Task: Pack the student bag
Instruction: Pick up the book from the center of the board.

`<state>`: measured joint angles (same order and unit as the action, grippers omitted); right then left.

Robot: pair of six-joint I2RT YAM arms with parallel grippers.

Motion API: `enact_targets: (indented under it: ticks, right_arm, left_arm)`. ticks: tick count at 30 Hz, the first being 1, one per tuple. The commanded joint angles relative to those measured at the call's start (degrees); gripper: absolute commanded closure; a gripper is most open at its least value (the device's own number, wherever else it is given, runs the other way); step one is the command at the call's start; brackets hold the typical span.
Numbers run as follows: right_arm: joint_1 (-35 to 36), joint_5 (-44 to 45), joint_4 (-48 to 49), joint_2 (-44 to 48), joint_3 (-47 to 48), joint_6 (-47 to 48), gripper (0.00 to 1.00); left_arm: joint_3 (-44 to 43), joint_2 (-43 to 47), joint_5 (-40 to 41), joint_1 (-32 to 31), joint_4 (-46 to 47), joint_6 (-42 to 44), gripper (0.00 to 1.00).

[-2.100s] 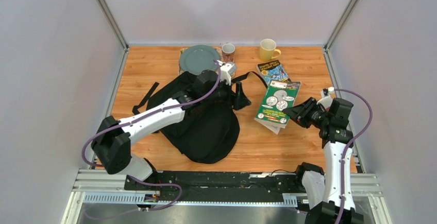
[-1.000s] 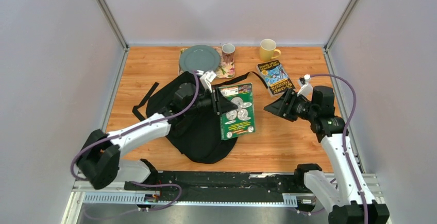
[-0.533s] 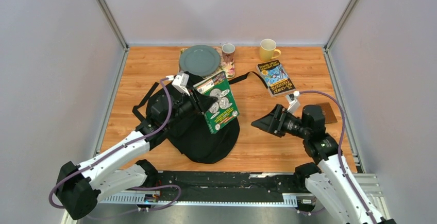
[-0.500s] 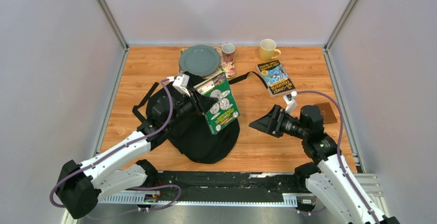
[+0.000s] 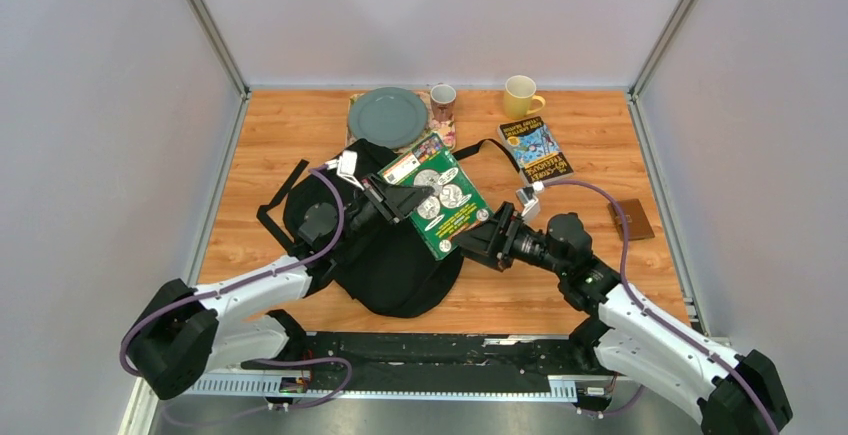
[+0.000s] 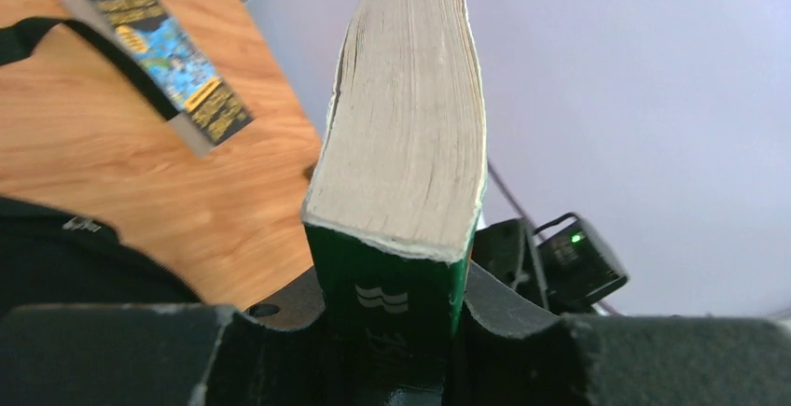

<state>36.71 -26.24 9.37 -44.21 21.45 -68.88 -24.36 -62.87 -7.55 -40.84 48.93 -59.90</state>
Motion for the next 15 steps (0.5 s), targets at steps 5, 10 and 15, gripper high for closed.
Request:
enact_targets:
  ticks: [5, 10, 15]
  right_arm:
    - [2.14, 7.07, 12.25, -0.26, -0.36, -3.37, 0.12]
    - [2.05, 7.78, 17.43, -3.07, 0.87, -2.31, 0.1]
    - [1.35, 9.8, 23.06, -4.05, -0.09, -2.92, 0.28]
  left_arm:
    - [-0.07, -4.45, -2.82, 0.06, 26.19, -10.76, 1.0]
    - [0.46, -9.1, -4.84, 0.06, 34.21, -16.73, 1.0]
    - [-0.6, -10.78, -8.79, 0.15, 35.1, -17.62, 1.0]
